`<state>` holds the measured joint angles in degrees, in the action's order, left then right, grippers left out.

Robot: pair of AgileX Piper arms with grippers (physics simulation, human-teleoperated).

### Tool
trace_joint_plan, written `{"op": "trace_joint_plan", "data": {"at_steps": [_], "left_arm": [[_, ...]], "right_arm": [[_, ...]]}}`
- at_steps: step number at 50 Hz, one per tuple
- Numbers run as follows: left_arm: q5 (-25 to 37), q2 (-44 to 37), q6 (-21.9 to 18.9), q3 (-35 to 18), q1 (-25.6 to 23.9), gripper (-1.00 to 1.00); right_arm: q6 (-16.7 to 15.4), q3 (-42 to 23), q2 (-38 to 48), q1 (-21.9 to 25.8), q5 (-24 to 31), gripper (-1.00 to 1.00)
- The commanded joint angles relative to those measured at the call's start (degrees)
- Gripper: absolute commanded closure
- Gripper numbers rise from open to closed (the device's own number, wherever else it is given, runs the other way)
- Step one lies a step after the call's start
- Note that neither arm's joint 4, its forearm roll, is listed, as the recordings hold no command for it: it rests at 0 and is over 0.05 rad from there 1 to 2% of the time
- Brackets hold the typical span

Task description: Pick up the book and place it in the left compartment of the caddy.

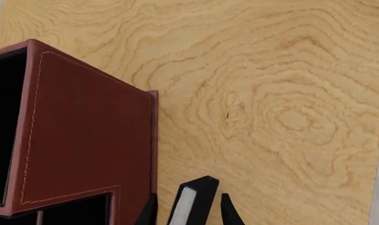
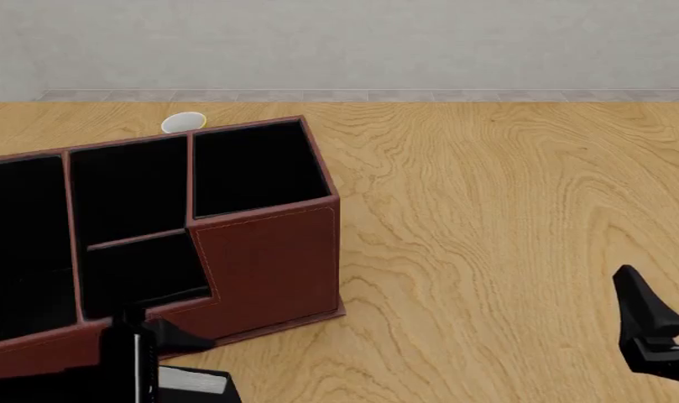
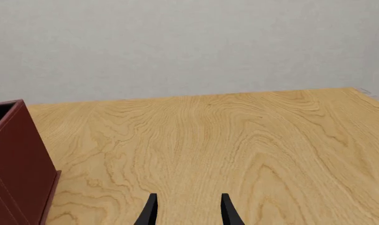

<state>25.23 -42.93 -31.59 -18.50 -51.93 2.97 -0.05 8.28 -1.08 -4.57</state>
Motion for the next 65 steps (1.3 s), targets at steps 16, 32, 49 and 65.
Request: {"op": "trace_joint_plan", "data": {"at_steps": [16,32,49,65], "left_arm": [[-4.2,-1.9,1.5,2.8,-0.1,-1.0],[-5.8,-2.7,2.4,4.0,-0.3,-1.0],[-6.9,-3.9,1.8,4.7,0.7,-1.0],[-7.7,-4.5,1.3,5.6,1.4,-1.0]], "right_arm": [[-0.6,0.0,3.4,0.2,-2.5,-1.0],[-0.7,0.0,5.4,0.4,-4.3,-1.0],[-0.3,0.0,6.5,0.5,-5.4,-1.0],[-0.1,0.0,6.5,0.4,-5.4,-1.0]]}}
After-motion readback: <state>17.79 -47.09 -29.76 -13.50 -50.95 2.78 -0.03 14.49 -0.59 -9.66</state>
